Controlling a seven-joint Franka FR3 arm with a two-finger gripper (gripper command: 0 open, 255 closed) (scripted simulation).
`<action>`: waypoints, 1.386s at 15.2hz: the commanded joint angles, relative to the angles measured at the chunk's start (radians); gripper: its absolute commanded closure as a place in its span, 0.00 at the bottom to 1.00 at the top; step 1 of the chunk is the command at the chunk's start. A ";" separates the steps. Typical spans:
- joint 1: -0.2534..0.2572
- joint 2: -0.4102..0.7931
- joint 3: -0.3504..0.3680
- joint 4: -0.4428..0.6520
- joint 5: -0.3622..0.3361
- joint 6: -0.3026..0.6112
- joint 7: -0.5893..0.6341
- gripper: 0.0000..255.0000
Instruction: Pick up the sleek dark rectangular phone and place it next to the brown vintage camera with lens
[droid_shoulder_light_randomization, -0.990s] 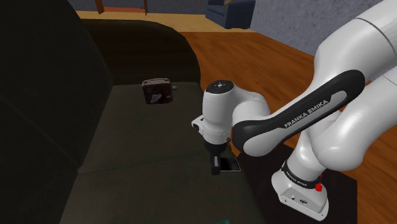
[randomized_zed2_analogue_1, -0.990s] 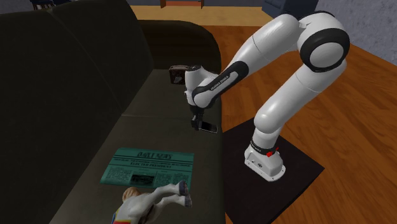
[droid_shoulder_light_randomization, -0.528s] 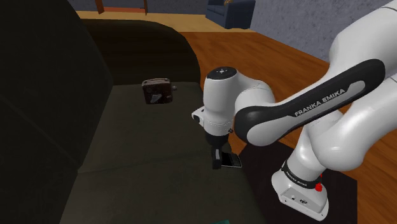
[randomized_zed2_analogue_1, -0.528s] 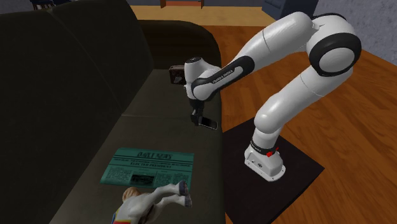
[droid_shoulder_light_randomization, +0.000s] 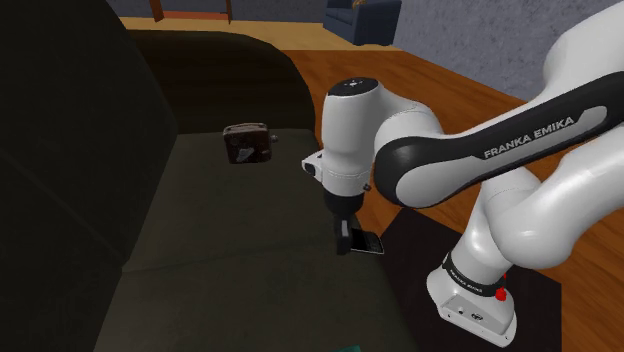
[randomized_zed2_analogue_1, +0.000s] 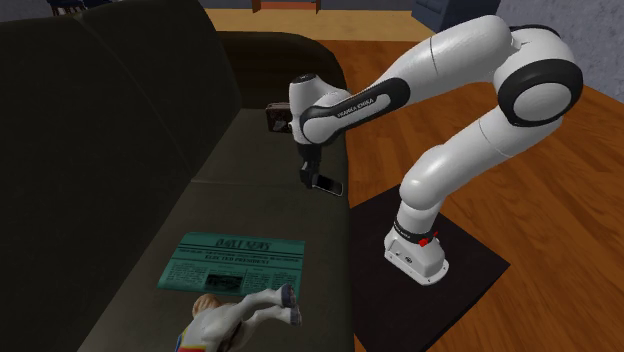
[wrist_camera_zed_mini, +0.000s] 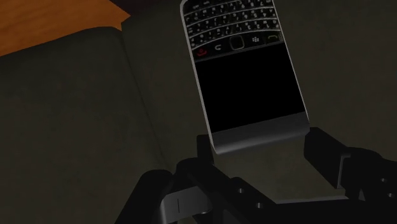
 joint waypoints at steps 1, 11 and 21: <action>0.001 -0.017 -0.006 0.016 -0.002 -0.034 -0.001 1.00; -0.001 -0.072 -0.035 0.116 -0.016 -0.187 -0.004 1.00; -0.007 -0.095 -0.058 0.234 -0.032 -0.329 -0.004 1.00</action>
